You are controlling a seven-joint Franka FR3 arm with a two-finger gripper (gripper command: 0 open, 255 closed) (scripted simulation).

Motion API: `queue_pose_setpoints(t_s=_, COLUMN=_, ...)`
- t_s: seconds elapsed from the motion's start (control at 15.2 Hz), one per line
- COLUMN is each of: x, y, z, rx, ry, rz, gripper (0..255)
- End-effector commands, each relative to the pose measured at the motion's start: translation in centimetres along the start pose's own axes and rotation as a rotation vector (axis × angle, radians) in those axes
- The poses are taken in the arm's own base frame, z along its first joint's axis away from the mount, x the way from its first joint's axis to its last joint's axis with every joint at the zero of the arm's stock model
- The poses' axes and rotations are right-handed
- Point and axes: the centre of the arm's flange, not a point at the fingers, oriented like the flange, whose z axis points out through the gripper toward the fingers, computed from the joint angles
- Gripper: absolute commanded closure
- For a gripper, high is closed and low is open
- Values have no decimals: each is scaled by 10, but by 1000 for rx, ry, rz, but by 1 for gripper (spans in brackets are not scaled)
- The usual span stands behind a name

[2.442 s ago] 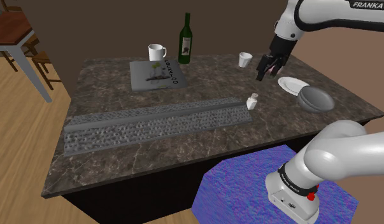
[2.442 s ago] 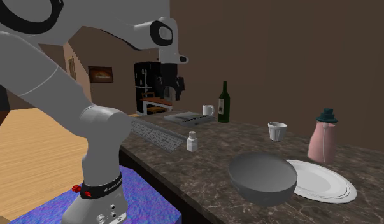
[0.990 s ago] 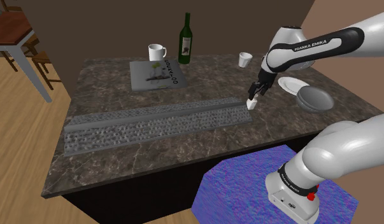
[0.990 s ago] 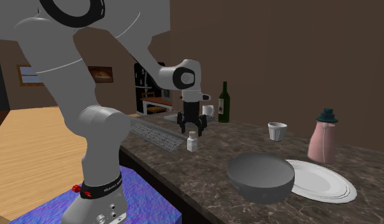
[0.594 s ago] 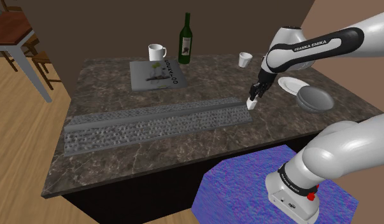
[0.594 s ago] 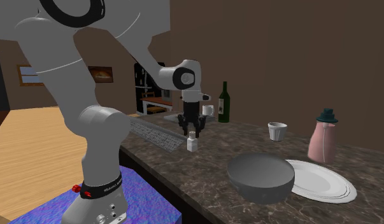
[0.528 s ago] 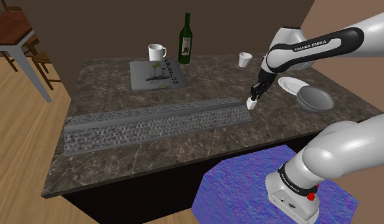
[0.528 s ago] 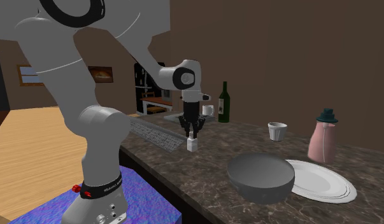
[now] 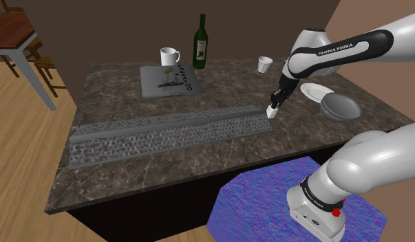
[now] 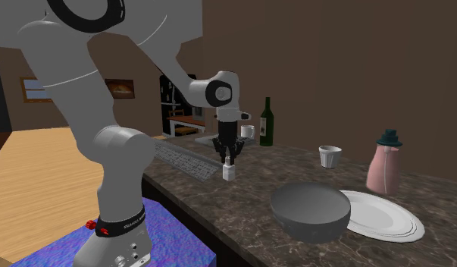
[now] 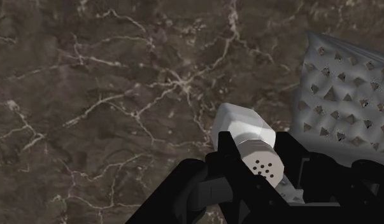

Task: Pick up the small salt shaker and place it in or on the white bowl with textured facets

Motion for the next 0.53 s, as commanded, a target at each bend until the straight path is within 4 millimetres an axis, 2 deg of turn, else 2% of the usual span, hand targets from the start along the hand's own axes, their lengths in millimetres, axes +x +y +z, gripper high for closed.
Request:
queue_pose_setpoints(t_s=0.0, x=0, y=0, z=-5, rx=0, ry=0, rz=0, gripper=255)
queue_pose_setpoints(t_s=0.46, x=0, y=0, z=-42, rx=0, ry=0, rz=0, gripper=255)
